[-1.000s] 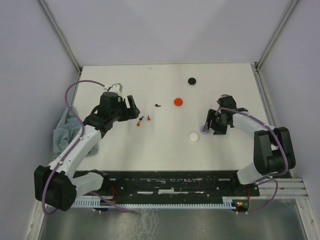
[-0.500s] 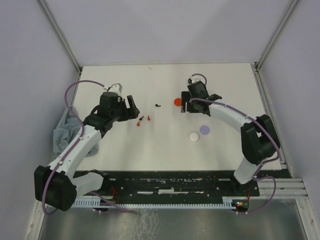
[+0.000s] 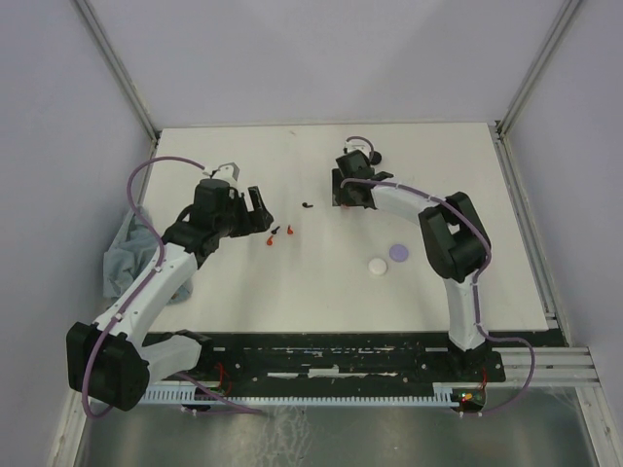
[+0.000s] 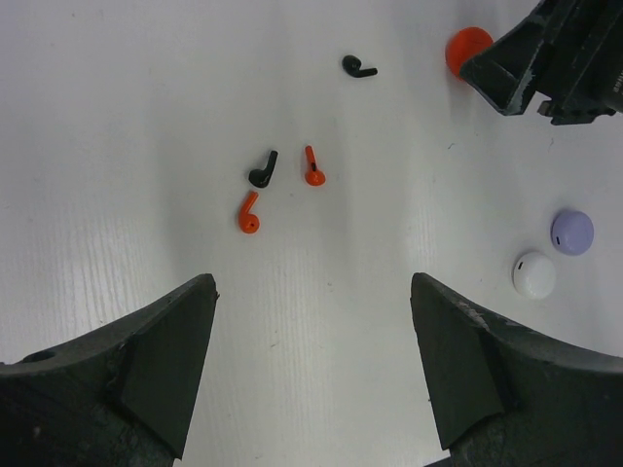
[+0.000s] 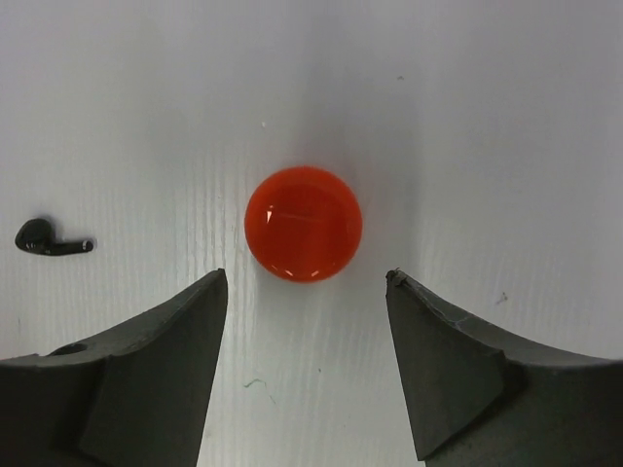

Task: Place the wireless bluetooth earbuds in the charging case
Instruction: Pick up the charging case at the center of the board.

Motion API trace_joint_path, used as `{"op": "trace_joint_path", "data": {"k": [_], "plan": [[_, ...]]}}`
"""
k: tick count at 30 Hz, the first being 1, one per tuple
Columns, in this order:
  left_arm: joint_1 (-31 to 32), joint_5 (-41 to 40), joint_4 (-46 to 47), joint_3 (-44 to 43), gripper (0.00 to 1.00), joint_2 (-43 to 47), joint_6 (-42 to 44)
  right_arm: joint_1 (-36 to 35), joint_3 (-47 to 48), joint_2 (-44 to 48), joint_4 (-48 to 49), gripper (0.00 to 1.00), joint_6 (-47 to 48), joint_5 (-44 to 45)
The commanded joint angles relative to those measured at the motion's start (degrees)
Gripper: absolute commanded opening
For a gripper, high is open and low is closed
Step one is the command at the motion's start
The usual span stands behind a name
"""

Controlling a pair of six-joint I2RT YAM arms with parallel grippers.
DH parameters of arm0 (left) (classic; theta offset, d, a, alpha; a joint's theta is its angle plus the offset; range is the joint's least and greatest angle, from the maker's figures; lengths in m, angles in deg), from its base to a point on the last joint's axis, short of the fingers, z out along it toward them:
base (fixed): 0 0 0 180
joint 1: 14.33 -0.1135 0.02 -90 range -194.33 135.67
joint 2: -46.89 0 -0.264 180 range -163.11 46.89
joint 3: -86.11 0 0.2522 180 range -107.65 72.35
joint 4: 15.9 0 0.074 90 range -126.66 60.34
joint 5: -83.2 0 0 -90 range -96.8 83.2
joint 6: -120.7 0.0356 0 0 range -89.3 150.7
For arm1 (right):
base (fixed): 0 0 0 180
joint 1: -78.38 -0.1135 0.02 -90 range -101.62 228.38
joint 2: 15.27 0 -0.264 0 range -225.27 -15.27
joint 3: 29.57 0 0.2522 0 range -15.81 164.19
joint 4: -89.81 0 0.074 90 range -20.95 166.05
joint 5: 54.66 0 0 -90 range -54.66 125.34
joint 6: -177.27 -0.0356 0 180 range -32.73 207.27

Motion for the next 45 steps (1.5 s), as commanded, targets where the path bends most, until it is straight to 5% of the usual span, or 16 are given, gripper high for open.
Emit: {"op": "trace_joint_path", "data": {"k": [1, 10, 16, 33, 45], "plan": [[-0.24, 1.76, 0.61, -1.11, 0.87, 0.08, -1.20, -0.32, 5.83, -3.84, 1.28, 0.73, 0.76, 1.44], [-0.24, 3.71, 1.56, -1.87, 0.87, -1.26, -1.87, -0.32, 8.62, -7.86, 0.02, 0.58, 1.04, 2.63], [-0.25, 7.08, 3.73, -2.90, 0.85, -2.97, -3.14, -0.78, 2.24, -2.49, 2.78, 0.45, 2.71, 1.58], [-0.25, 22.88, 12.85, -9.07, 0.78, -7.65, -10.02, -7.68, -25.39, 29.28, 23.02, 0.41, 12.46, -7.34], [-0.16, 32.03, 21.73, -8.58, 0.71, -6.45, -15.22, -15.01, -35.64, 40.22, 44.25, 0.40, 25.27, -14.96]]}}
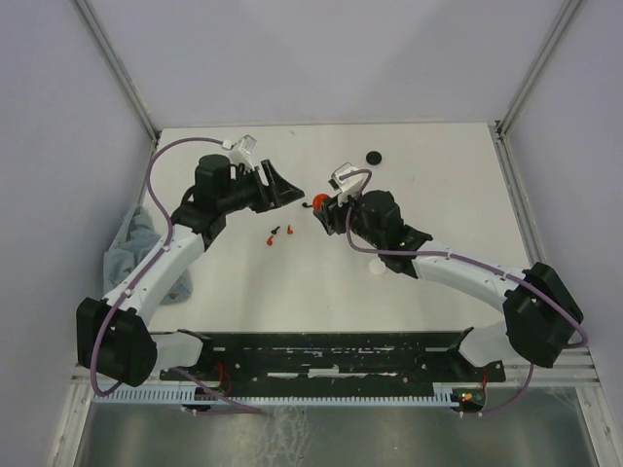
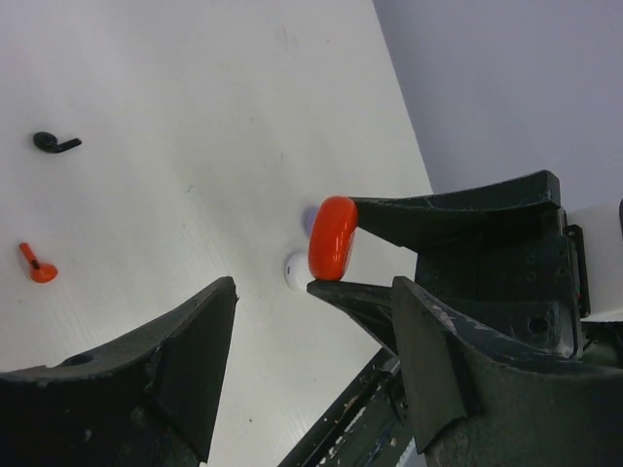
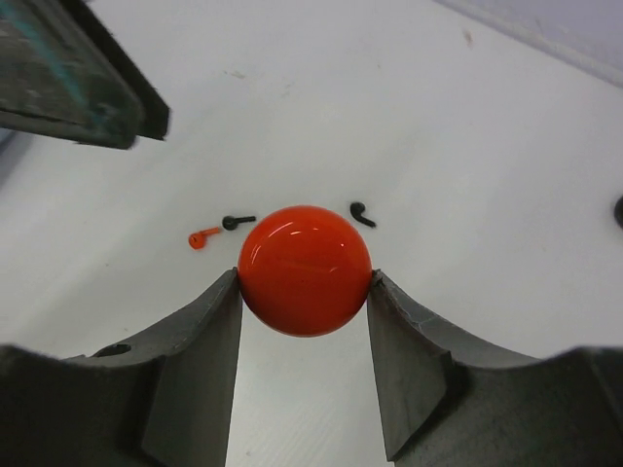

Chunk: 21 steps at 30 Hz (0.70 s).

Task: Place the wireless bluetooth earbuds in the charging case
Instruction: Pick up the charging case at the center of the board.

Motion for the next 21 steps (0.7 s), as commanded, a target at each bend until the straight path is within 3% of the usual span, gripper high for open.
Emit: {"op": "trace_joint_path", "data": {"k": [1, 21], "plan": [[-0.15, 5.92, 6.71, -1.58, 0.70, 1.01, -3.97, -1.94, -1.67, 3.38, 12.85, 0.40, 5.74, -4.33], [2.18, 10.65, 9.55, 0.56, 0.44, 0.50, -4.65, -5.63, -1.80, 3.41, 18.93, 0.38, 8.42, -4.97]]}}
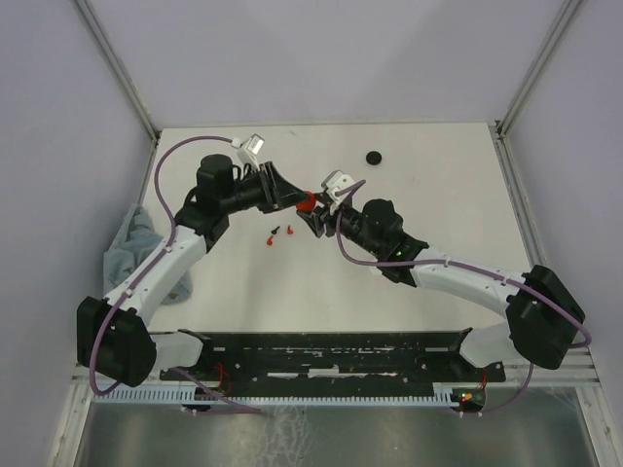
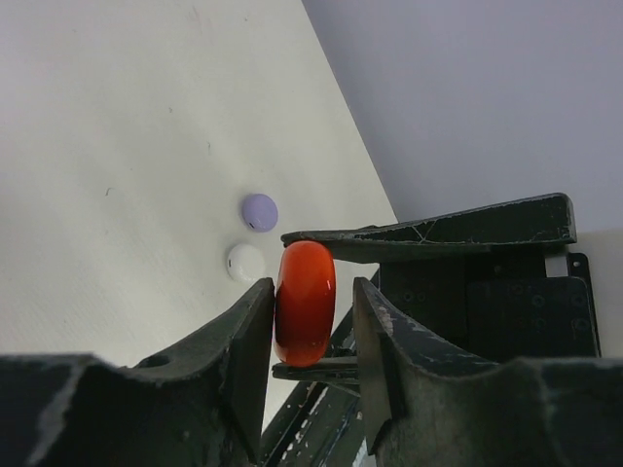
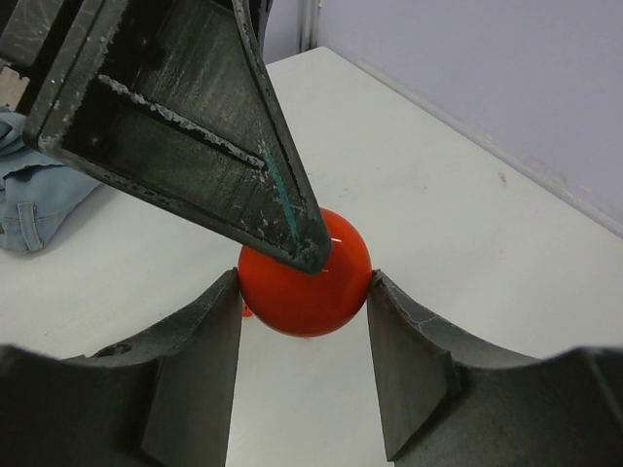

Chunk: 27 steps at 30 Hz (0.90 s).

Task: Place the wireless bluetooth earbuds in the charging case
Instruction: Pick up the charging case at the center of the board.

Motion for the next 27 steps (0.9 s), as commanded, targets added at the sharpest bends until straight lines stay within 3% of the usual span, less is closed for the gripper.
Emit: {"op": "trace_joint_path", "data": {"k": [1, 6, 13, 20, 27], "plan": [[0.78, 2.48, 3.19, -0.06, 0.42, 0.56, -0.88, -0.66, 0.74, 1.65, 4.10, 0.38, 0.75, 0.68], [0.85, 2.82, 2.44, -0.71, 0.24, 1.33, 1.54, -0.67, 0.48, 2.38, 4.09, 0.41, 1.20, 0.82], [0.92, 3.59, 0.19, -3.00, 0.09, 4.13, 11.34, 0.41, 0.78, 6.25, -2.85, 0.64, 3.04, -3.70], [0.91, 7.78, -4.63, -7.16, 0.06, 6.37, 25.17, 8.41, 4.14, 11.54, -12.26, 0.71, -2.12, -24.12], [0.90, 16.74, -4.34, -9.64, 0.06, 6.39, 32.57, 15.47, 6.81, 11.97, -11.82, 0.69, -8.73, -42.95]]}}
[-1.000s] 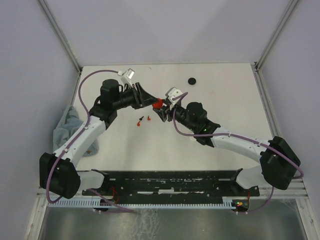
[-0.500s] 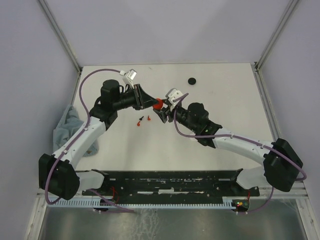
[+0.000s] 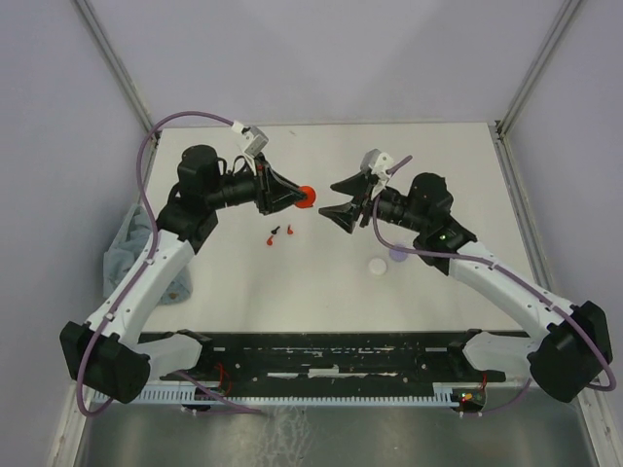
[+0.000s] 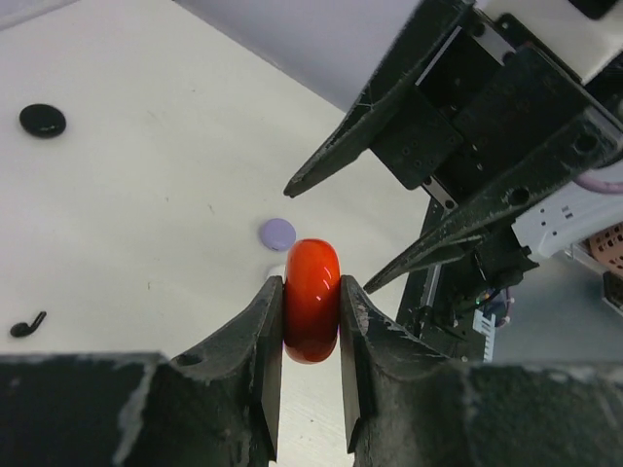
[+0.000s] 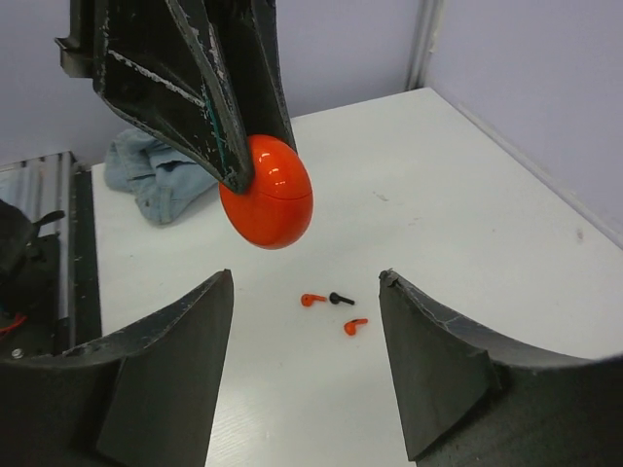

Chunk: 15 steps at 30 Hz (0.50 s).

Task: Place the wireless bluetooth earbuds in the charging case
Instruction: Pick up the charging case at the center of the board.

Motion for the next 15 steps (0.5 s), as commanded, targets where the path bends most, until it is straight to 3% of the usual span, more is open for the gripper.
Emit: {"op": "trace_joint_path", "data": {"k": [1, 6, 15], "plan": [[0.06, 8.25, 1.16, -2.87, 0.06, 1.30, 8.77, 2.76, 4.01, 0.49, 1.43, 0.69, -6.14, -16.77], [0.44, 14.12, 3.77, -2.88, 0.05, 1.41, 11.17, 3.22, 6.20, -1.35, 3.77, 0.67, -8.47, -21.57], [1.06, 16.10, 7.28, -2.71, 0.03, 1.93, 10.65, 3.27, 8.81, -4.68, 6.37, 0.59, -11.94, -26.77]]}}
